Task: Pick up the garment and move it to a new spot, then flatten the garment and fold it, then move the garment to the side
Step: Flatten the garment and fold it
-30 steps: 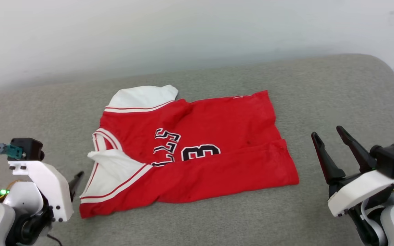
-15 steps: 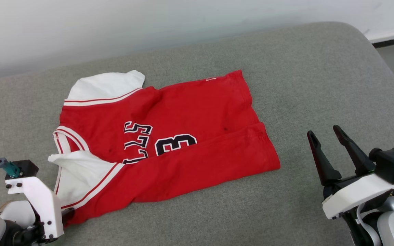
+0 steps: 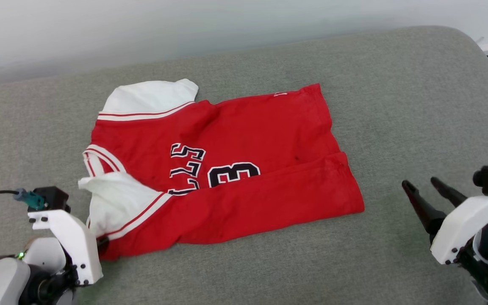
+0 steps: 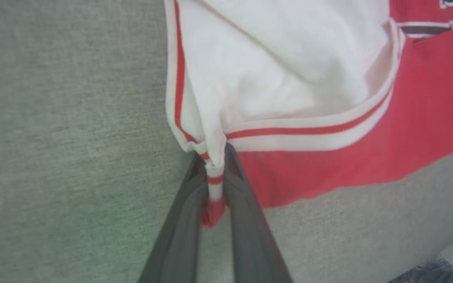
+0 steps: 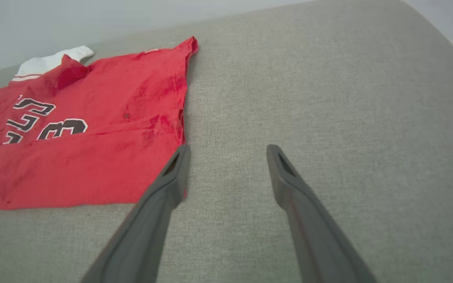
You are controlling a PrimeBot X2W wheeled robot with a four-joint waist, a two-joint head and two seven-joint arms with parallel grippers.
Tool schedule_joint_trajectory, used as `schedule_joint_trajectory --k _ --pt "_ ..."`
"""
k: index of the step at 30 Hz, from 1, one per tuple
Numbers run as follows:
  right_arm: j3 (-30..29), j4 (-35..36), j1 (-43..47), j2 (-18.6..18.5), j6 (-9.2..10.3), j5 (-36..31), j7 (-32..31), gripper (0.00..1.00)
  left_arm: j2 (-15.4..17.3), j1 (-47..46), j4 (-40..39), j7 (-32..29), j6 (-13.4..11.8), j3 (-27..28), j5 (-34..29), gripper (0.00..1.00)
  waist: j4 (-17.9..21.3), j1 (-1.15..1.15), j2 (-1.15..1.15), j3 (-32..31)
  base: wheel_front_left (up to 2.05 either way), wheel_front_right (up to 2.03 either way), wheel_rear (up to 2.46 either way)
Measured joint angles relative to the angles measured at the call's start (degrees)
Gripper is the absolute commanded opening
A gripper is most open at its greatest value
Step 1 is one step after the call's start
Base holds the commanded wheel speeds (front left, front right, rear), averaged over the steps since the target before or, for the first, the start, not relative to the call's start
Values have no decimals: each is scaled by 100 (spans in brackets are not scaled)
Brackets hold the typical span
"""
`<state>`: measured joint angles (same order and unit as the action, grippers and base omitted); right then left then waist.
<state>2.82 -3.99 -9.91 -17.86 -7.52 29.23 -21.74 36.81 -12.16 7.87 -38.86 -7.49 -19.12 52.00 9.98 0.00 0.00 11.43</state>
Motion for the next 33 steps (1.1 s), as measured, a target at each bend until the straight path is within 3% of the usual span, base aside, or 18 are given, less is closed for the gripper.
schedule_joint_trajectory --k 1,2,3,4,8,18,19,21,33 --pt "0 0 0 0 0 0 0 100 0 0 0 0 0 0 0 0 0 0 0 0 0 0 0" --pt "64 -171 -144 -110 1 164 -588 100 -14 -75 -98 131 2 38 -49 0 -94 0 0 -11 0 0 0" --pt "64 -171 -144 -110 1 164 -588 100 -14 -75 -98 131 2 38 -49 0 -94 0 0 -11 0 0 0" --pt "174 -370 -338 -181 0 316 -1118 100 9 -141 -256 183 -1 66 -108 0 -198 0 0 -8 0 0 0" --pt "339 -672 -646 -178 0 457 -1640 100 11 -246 -515 223 -7 35 -197 0 -361 0 0 35 0 0 0" --pt "778 -1918 -1561 -53 0 686 -2189 100 -169 -605 -889 226 -63 -215 -443 0 -768 0 0 482 0 0 0" --pt "802 -1993 -1612 -63 1 733 -2226 55 -185 -605 -882 233 -64 -229 -443 0 -799 0 0 512 0 0 0" --pt "837 -2109 -1692 -88 1 818 -2283 0 -210 -605 -857 255 -67 -237 -444 0 -838 0 0 551 0 0 0" --pt "1326 -2040 -1735 -249 2 1014 -2128 0 -267 -516 -676 403 -57 -238 -386 0 -812 0 0 54 0 0 0"
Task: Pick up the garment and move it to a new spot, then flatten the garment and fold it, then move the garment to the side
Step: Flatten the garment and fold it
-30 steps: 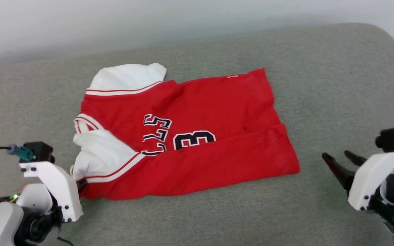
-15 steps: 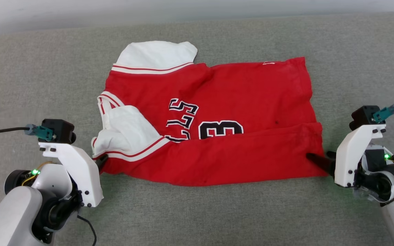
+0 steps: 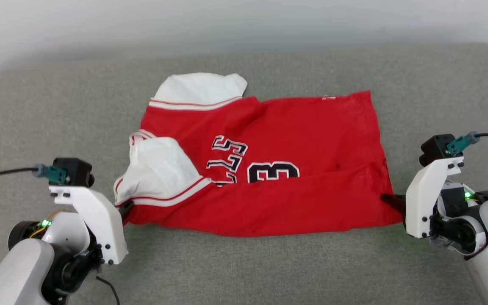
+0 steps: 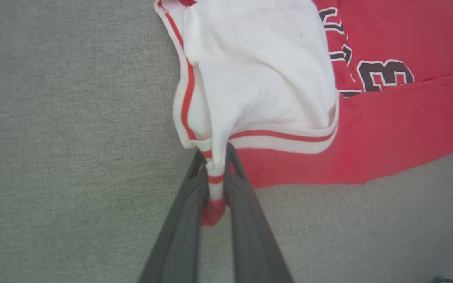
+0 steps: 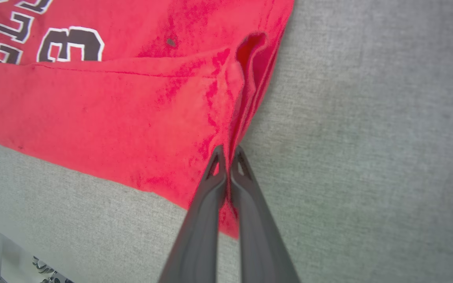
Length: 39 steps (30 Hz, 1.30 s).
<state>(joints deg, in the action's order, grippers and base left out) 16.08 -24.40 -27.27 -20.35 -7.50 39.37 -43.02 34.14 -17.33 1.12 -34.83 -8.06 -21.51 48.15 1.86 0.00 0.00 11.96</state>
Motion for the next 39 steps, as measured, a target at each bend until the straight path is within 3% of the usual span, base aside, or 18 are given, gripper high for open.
schedule_joint_trajectory --k 8,18,19,20,21,22,23,28,34,39 --pt "202 432 347 -66 0 43 62 0 138 550 -35 22 -56 41 101 0 40 0 0 -711 0 0 0" --pt "-45 765 1483 -64 0 37 -29 0 274 1769 -208 1 -356 209 487 0 81 1 0 -1306 0 0 0" --pt "-86 754 1585 -32 0 13 8 2 261 1867 -187 5 -356 209 538 0 89 1 0 -1307 0 0 0" --pt "-130 724 1680 12 0 1 53 45 238 1929 -163 14 -355 205 563 0 93 1 0 -1299 0 0 0" --pt "-158 700 1760 57 0 -18 157 100 199 1950 -125 58 -355 204 564 16 95 0 0 -1286 0 0 0" --pt "-181 681 1827 127 0 -63 369 100 105 1923 -45 152 -353 216 578 78 95 1 0 -1255 0 0 0" --pt "-177 694 1847 149 0 -67 503 100 88 1898 16 181 -334 191 557 100 98 1 0 -1239 0 0 0" --pt "-153 1054 1906 148 0 -309 1528 100 32 1564 120 604 -331 259 282 100 201 1 0 -1184 0 0 0" --pt "-515 1470 1914 194 0 -925 2882 100 31 908 83 1301 -460 475 -200 100 432 0 0 -1076 0 0 0" --pt "-751 1850 1845 369 0 -1323 3520 100 33 272 189 1644 -570 591 -519 100 692 0 0 -835 0 0 0"
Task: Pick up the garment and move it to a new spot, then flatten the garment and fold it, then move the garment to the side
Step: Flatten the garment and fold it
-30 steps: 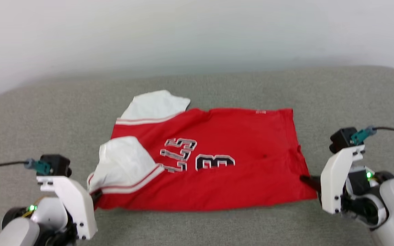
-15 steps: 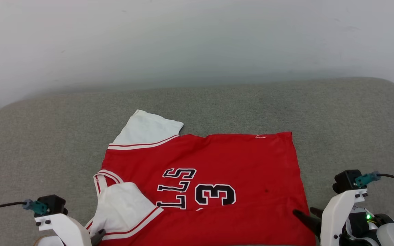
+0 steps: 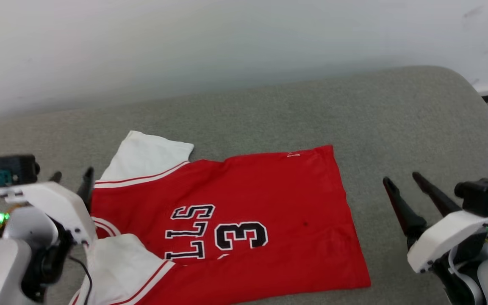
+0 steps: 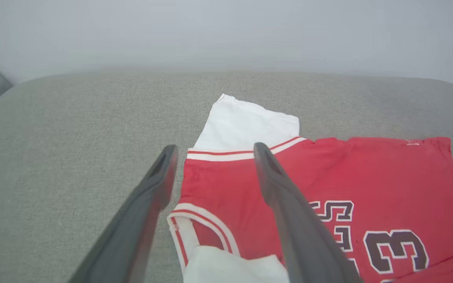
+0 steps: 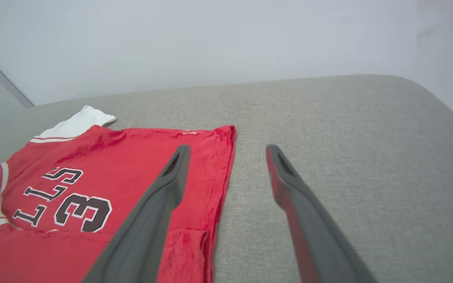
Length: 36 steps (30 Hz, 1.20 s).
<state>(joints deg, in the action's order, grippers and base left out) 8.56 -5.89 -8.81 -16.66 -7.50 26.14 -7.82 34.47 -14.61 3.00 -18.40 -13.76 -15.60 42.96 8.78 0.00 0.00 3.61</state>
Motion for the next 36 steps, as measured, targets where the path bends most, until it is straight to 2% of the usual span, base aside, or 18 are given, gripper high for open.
schedule_joint_trajectory --k 3,8,16,19,24,31,32,33,34,35,36 --pt "-82 286 -188 108 0 -147 293 100 119 -432 99 -65 -27 62 -94 100 164 0 0 255 0 0 0" --pt "-65 653 -453 259 0 -291 603 100 488 -1282 479 -566 80 141 -93 100 454 -1 0 812 0 0 0" --pt "59 795 -728 382 0 -285 782 100 1023 -2494 957 -2280 478 -10 286 100 902 -1 0 1766 0 0 0" --pt "121 742 -789 415 0 -223 848 100 1251 -2818 1016 -2936 530 -85 368 100 1077 -1 0 2057 0 0 0" --pt "238 617 -906 466 0 -87 929 100 1615 -3172 1040 -3731 505 -138 415 100 1364 -2 0 2457 0 0 0" --pt "322 476 -990 456 0 53 1032 100 1960 -3269 972 -4562 181 -56 605 100 1680 -1 0 2899 0 0 0" --pt "309 452 -992 434 0 62 1031 100 1981 -3269 936 -4635 100 -40 625 97 1704 0 0 2944 0 0 0" --pt "302 436 -997 415 0 75 1031 100 1978 -3267 907 -4649 35 -15 649 52 1718 0 0 2982 0 0 0" --pt "293 425 -1014 404 0 105 1029 100 1958 -3259 889 -4652 -29 22 686 17 1727 0 0 3014 0 0 0" --pt "292 417 -1035 394 0 148 999 100 1938 -3252 872 -4649 -85 55 723 0 1727 0 0 3039 0 0 0" --pt "310 412 -1068 380 0 224 948 100 1934 -3240 840 -4625 -88 65 721 0 1721 0 0 3057 0 0 0"
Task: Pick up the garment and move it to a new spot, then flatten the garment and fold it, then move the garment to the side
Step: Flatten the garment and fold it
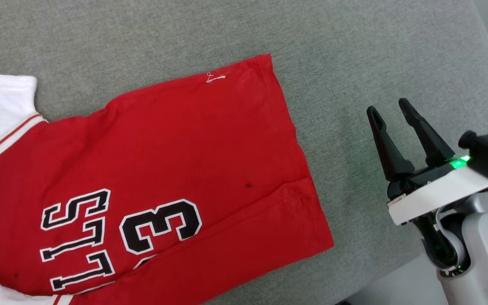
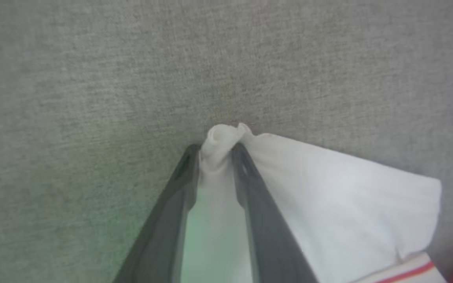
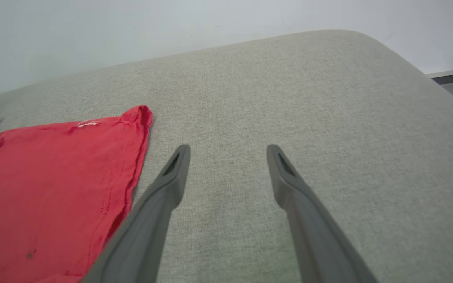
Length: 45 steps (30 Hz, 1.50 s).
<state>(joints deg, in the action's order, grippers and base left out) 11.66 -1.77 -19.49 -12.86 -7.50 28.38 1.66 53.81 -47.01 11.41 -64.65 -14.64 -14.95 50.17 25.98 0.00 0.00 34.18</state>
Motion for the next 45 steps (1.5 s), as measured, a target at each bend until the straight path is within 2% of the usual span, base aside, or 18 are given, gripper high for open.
schedule_joint_trajectory --k 5,8,9,10,17,21,29,30,31,32,38,45 --pt "19 -70 -245 -158 0 368 -370 100 -219 73 -25 353 -16 74 51 0 -97 0 0 18 0 0 0" --pt "112 -259 -570 -260 0 664 -896 100 -328 81 -2 535 20 67 51 0 -193 0 0 -28 0 0 0" --pt "191 -339 -700 -319 0 775 -1159 100 -377 79 5 590 44 62 49 0 -239 0 0 -49 0 0 0" --pt "386 -603 -1171 -478 0 1039 -1981 100 -545 3 -7 737 162 -37 13 0 -416 -1 0 -109 0 0 0" --pt "765 -1226 -2162 -692 0 1299 -3638 100 -1115 -320 -197 1198 523 -307 -63 0 -1004 -1 0 -230 0 0 0" --pt "800 -1621 -2662 -701 0 1249 -4122 100 -1257 -529 -382 1350 712 -483 -192 0 -1368 -1 0 -240 0 0 0" --pt "770 -2395 -3302 -681 -3 1138 -4891 100 -1419 -647 -591 1540 837 -680 -363 0 -1824 0 0 -111 0 0 0" --pt "736 -2553 -3410 -643 -3 1138 -5102 65 -1448 -647 -619 1580 848 -703 -372 0 -1898 0 0 -80 0 0 0" --pt "736 -2553 -3410 -643 -3 1138 -5102 24 -1448 -647 -619 1580 848 -703 -372 0 -1898 0 0 -80 0 0 0" --pt "688 -2682 -3484 -630 -3 1134 -5264 0 -1449 -639 -632 1605 857 -710 -390 0 -1944 0 0 -72 0 0 0" --pt "667 -2781 -3522 -544 -1 1079 -5379 0 -1449 -550 -646 1731 850 -688 -391 0 -1994 0 0 -156 0 0 0" --pt "762 -2348 -3117 -727 -1 851 -4803 0 -1407 112 -797 2228 780 -401 -189 0 -2047 -1 0 -584 0 0 0"
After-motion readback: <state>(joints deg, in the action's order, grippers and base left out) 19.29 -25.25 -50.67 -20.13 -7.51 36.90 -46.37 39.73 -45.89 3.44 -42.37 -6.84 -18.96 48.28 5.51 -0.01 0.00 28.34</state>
